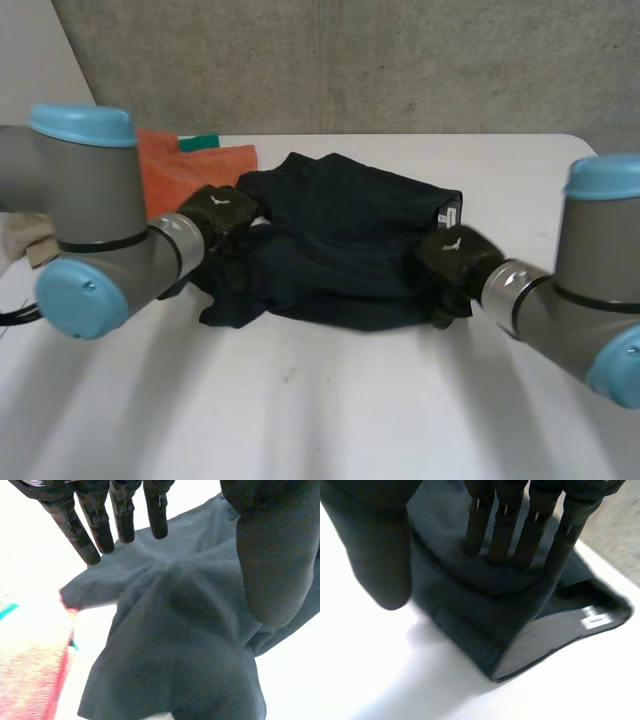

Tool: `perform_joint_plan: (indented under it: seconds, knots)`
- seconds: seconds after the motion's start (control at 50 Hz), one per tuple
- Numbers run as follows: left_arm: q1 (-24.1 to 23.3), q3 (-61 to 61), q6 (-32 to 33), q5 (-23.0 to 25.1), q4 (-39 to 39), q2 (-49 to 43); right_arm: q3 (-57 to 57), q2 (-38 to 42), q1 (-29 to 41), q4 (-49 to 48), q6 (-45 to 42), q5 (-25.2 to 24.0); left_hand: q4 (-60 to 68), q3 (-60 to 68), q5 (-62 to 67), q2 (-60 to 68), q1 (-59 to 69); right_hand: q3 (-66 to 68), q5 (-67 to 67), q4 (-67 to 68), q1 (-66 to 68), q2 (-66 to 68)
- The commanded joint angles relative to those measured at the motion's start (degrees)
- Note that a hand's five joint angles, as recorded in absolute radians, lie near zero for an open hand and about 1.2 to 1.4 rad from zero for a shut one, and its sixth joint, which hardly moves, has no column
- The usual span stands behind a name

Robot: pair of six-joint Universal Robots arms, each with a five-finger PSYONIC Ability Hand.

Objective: Fold the laundry.

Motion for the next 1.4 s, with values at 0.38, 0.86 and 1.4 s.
perform_joint_plan:
  seconds: [0.38,0.86,1.4]
  knots:
    - [-4.5,-23.0,-1.7,-13.5,6.7,11.3,-1.3,-0.7,-0.3,4.7,-8.8,1.4,13.3,13.0,13.9,12.9,12.7,-14.3,-12.8,-13.8,-14.1,-14.4]
    - [-4.7,-2.4,5.6,-15.1,7.2,-7.6,0.6,5.5,0.7,-8.4,0.3,6.6,10.6,10.3,11.2,10.2,9.9,44.8,46.3,45.3,45.0,44.7]
    - [-3.4,-12.3,17.2,-8.2,3.2,9.4,2.4,-3.5,-4.7,9.8,-4.0,-3.1,63.1,62.8,63.7,62.7,62.4,-6.3,-4.8,-5.8,-6.1,-6.4]
